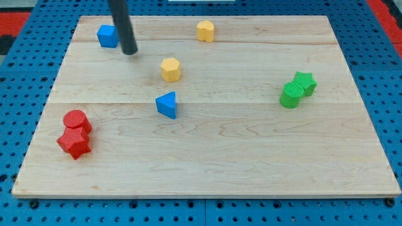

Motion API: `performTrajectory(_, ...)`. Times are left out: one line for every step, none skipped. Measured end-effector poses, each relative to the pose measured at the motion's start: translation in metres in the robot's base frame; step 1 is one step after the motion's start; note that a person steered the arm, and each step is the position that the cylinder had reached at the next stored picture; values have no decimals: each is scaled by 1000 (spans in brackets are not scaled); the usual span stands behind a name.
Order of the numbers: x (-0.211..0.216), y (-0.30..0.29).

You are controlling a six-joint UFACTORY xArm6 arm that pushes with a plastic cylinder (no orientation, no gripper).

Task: Slide the yellow heart diagonally top to the blue triangle

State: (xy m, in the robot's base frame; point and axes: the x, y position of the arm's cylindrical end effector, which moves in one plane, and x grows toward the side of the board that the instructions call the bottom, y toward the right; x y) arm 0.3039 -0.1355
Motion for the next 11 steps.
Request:
performTrajectory(-3,21)
performTrajectory(-54,45)
performTrajectory(-94,80)
performTrajectory(-74,120)
performTrajectory(-41,158)
performTrajectory(-40,169)
performTrajectory(-40,169)
performTrajectory(-50,169)
performTrajectory(-79,170)
performTrajectory(-70,195)
performTrajectory(-29,192)
